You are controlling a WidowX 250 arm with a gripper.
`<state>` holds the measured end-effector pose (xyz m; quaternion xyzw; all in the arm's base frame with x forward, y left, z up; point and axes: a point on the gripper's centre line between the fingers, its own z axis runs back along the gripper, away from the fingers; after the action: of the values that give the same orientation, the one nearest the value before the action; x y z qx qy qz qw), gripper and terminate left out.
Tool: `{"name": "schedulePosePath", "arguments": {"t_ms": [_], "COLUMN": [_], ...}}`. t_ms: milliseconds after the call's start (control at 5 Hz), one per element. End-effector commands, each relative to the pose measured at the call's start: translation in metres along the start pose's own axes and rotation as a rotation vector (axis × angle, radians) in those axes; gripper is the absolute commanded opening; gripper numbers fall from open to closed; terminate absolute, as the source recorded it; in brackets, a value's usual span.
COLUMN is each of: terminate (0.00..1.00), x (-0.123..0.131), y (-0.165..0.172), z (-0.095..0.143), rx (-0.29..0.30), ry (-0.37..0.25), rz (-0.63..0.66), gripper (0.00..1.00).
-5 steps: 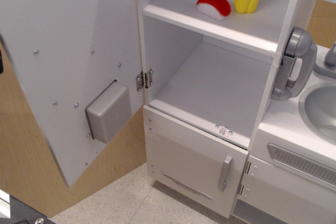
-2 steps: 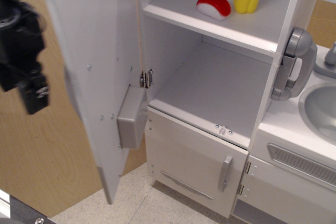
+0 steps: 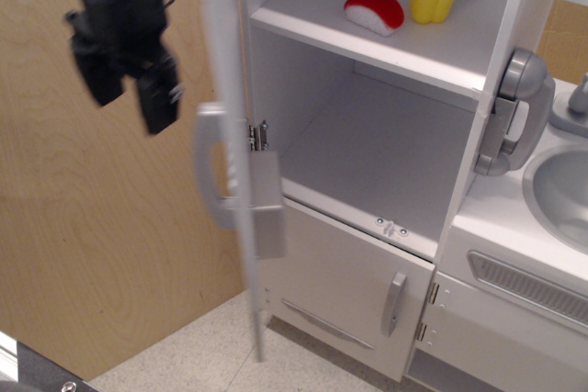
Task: Close fridge
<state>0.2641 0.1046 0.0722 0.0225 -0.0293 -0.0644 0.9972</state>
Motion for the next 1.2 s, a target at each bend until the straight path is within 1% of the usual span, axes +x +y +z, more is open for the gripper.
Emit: {"name": "schedulePosePath", "arguments": {"t_ms": [0, 200, 400, 600, 800, 1000], "terminate": [0.0, 0.0, 0.0, 0.0, 0.0, 0.0], "x": [0.037, 0.051, 0.068, 0.093, 0.108, 0.123], "y": [-0.013, -0.02, -0.02, -0.015, -0.012, -0.011], "z": [0.018, 0.015, 0.007, 0.002, 0.002, 0.002], "rx": [0.012, 0.005, 0.02, 0.021, 0.02, 0.025], "ry": [-0.061, -0.066, -0.089, -0.143, -0.174, -0.193], "rz": [-0.004, 0.027, 0.061, 0.114, 0.139, 0.165], "gripper": [1.0, 1.0, 1.0, 1.0, 1.0, 1.0]}}
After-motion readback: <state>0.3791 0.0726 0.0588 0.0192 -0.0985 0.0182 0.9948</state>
